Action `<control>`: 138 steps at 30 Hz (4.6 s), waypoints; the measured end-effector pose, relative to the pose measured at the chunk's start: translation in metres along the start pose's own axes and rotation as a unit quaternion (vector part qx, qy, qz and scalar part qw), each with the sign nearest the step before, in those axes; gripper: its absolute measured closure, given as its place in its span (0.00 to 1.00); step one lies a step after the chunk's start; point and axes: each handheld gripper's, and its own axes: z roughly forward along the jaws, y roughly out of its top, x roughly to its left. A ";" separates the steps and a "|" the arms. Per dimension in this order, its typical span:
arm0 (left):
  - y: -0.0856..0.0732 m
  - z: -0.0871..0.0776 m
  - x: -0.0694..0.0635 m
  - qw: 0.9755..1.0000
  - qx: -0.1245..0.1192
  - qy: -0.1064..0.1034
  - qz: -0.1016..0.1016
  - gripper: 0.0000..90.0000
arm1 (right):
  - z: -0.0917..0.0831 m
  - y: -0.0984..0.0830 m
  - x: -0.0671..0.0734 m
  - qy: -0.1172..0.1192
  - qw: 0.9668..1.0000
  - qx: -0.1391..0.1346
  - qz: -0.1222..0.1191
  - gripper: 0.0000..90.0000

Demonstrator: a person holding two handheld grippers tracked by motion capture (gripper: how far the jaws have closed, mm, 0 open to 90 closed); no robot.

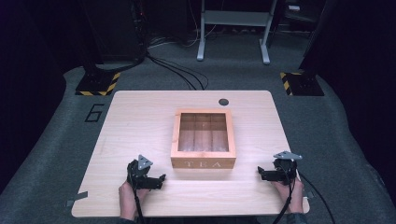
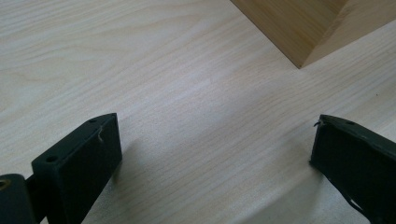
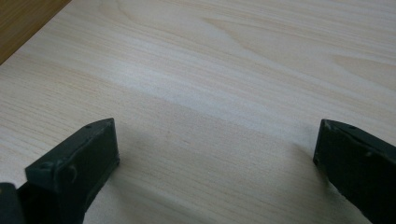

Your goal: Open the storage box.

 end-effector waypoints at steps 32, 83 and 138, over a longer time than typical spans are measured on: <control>0.024 -0.015 -0.011 0.997 -0.063 -0.042 -0.010 0.13 | 0.000 0.000 0.001 -0.001 1.000 -0.003 0.002 0.02; 0.063 -0.009 -0.031 0.991 -0.082 -0.087 0.055 0.53 | -0.001 0.000 0.001 0.001 1.000 -0.007 0.001 0.04; 0.090 -0.015 -0.035 0.985 -0.158 -0.013 0.066 0.54 | -0.001 0.000 0.001 0.001 1.000 -0.007 0.001 0.04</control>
